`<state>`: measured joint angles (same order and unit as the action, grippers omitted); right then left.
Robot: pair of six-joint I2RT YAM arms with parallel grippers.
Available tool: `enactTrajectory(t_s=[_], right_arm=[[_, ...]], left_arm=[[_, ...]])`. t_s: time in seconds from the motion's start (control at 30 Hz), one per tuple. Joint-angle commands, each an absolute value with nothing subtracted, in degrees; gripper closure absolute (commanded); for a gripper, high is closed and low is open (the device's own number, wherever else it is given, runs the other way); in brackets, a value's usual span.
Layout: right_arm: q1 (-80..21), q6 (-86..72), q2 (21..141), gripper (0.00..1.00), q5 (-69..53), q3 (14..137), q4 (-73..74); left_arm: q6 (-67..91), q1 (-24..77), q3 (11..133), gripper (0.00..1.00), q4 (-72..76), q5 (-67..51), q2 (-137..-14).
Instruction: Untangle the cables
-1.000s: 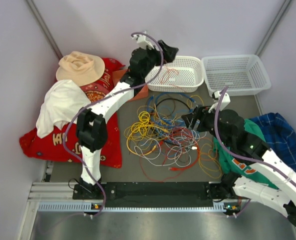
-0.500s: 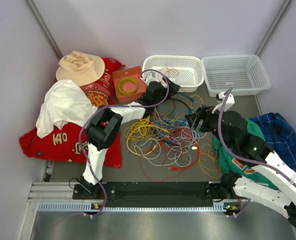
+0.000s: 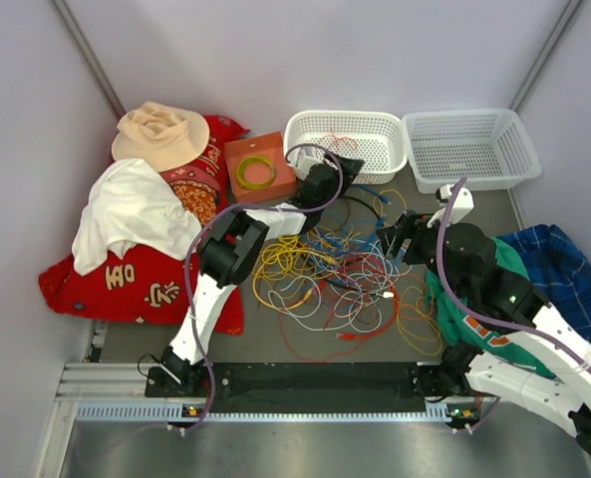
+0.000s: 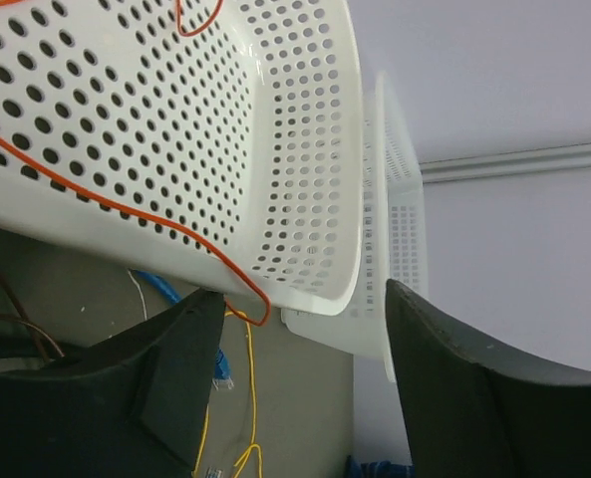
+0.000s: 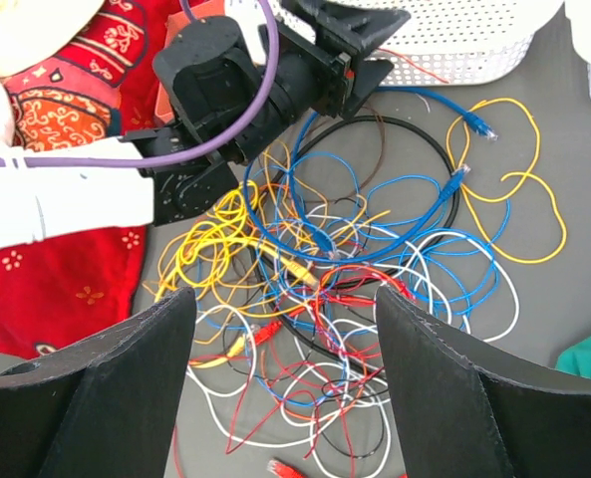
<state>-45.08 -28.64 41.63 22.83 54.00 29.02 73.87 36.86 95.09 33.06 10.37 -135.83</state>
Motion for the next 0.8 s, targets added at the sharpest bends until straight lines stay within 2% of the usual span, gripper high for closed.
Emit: enactTrajectory(t_s=[0.0, 0.07, 0.1, 0.2, 0.33, 0.4, 0.47, 0.57, 0.63, 0.67, 0.77], right_arm=[[-44.65, -27.16, 41.13, 0.28, 24.52, 53.97, 27.95], [-44.65, -27.16, 41.39, 0.28, 24.26, 53.70, 27.51], [-44.74, -27.25, 41.48, 0.28, 24.17, 53.35, 27.34], [-44.74, -27.42, 41.75, 0.28, 23.82, 53.00, 26.72], [-44.65, -27.42, 41.92, 0.28, 23.64, 52.91, 26.72], [-44.74, -27.51, 41.92, 0.28, 23.56, 52.82, 26.63], [-44.65, -27.68, 41.92, 0.28, 23.56, 52.65, 26.63], [-44.65, -27.86, 41.92, 0.28, 23.55, 52.30, 26.72], [-44.65, -27.86, 41.84, 0.28, 23.55, 52.30, 26.54], [-44.74, -27.86, 41.92, 0.28, 23.55, 52.29, 26.54], [-44.65, -27.95, 41.84, 0.28, 23.38, 52.12, 26.46]], left_arm=[[75.94, 36.83, 97.04, 0.43, 36.91, 9.67, -136.76], [76.20, 36.56, 96.07, 0.52, 37.61, 9.32, -136.50], [76.29, 36.48, 94.93, 0.61, 38.57, 9.06, -136.15], [76.99, 35.95, 93.08, 0.72, 39.64, 8.44, -135.62], [77.52, 35.77, 91.85, 0.79, 40.43, 7.91, -135.18], [77.52, 35.77, 91.76, 0.78, 40.43, 7.56, -135.00], [77.96, 35.68, 91.58, 0.74, 40.25, 7.30, -134.83], [78.48, 35.68, 90.97, 0.76, 40.69, 6.86, -134.39], [79.45, 35.68, 89.92, 0.85, 41.31, 6.59, -134.12], [79.80, 35.68, 89.56, 1.00, 42.09, 6.33, -133.86], [80.42, 35.68, 89.30, 1.00, 42.71, 6.15, -133.33]])
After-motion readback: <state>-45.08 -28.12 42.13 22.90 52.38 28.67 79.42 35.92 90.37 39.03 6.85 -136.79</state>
